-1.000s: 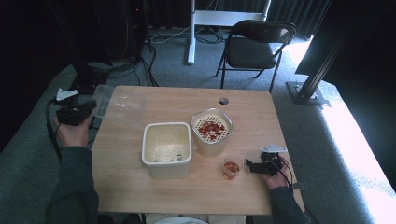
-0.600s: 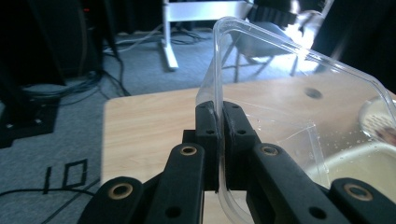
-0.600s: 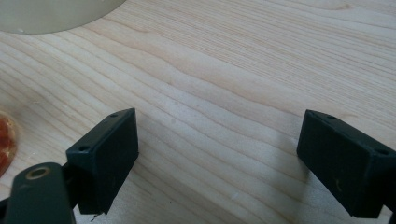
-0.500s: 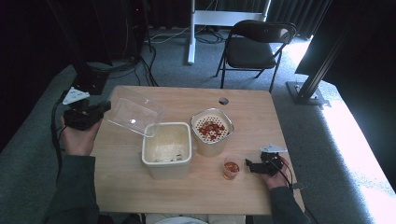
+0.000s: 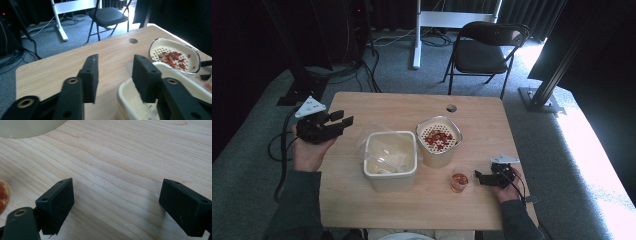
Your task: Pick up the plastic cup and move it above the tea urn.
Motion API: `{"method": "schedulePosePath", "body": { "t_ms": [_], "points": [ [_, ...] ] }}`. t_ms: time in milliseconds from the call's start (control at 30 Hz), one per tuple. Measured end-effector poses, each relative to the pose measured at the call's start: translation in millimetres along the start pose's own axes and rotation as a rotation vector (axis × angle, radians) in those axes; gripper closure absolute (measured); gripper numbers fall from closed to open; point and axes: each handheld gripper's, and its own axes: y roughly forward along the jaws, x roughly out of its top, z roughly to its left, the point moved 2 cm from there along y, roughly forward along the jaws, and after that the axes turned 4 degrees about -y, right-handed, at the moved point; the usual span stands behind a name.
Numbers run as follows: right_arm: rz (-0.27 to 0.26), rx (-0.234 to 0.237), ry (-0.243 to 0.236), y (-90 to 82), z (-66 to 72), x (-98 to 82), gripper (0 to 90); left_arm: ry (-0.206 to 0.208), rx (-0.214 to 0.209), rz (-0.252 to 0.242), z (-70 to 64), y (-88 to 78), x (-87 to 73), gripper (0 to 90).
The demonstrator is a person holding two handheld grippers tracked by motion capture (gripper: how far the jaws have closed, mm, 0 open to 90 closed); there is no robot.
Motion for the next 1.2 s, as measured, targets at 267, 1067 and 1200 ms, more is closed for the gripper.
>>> {"method": "schedulePosePath", "body": {
  "t_ms": [267,1067,1200],
  "points": [
    [0.000,0.000,0.000,0.0,0.0,0.0,12.1,-0.041,-0.116,0.076,-7.9,11.1,-12.8,48.6],
    [0.000,0.000,0.001,0.0,0.1,0.0,12.1,-0.076,0.023,0.065,-4.7,8.8,2.1,83.6],
    [0.000,0.000,0.000,0.0,0.0,0.0,12.1,-0.075,-0.007,0.017,-9.1,7.8,6.9,67.6]
  ]
}}
